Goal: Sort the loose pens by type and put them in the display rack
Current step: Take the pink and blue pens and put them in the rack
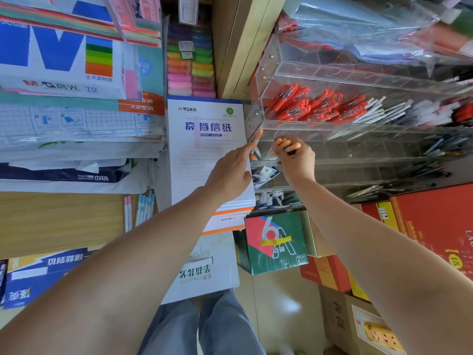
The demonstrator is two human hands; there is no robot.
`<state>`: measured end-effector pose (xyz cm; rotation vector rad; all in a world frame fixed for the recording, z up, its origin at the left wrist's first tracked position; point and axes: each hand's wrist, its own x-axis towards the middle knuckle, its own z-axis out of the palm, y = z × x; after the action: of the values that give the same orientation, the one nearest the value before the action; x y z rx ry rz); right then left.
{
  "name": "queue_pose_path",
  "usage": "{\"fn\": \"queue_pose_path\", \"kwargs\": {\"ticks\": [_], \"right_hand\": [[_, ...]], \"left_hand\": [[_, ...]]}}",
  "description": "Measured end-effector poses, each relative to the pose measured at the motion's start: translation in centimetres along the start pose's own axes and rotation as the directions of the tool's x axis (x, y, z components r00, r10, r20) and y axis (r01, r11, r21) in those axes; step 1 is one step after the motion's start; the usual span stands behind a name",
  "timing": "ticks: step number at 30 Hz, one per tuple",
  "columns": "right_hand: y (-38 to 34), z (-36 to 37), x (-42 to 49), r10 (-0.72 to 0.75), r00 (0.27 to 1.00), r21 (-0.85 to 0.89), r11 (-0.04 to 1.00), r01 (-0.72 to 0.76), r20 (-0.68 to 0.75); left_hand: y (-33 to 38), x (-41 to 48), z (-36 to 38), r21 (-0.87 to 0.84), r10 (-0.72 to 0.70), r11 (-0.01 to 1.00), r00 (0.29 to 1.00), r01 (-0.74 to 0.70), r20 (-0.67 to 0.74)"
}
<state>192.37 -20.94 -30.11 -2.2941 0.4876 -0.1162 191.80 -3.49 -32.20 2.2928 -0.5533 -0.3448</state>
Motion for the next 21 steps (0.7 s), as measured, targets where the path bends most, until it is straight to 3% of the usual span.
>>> {"fn": "queue_pose_path", "kwargs": {"ticks": [5,15,21], "right_hand": [[0.1,0.6,0.0,-0.063,0.994,-0.140,0.987,0.075,0.087],[0.8,0.4,0.0,-0.103,0.970,-0.151,0.979,0.138,0.218],[0.7,0.1,-0.3,-0.181,0.981,-0.091,0.978,0.187,0.067]], "left_hand": [[-0.2,-0.1,0.1,-0.006,0.004,1.000,1.000,-0.004,0.002],[0.0,-0.1,0.9,0.075,0.001,0.997,1.000,0.001,-0.022],[0.1,-0.3,1.0,0.110,-0.029,0.993,0.994,0.041,-0.106]]}}
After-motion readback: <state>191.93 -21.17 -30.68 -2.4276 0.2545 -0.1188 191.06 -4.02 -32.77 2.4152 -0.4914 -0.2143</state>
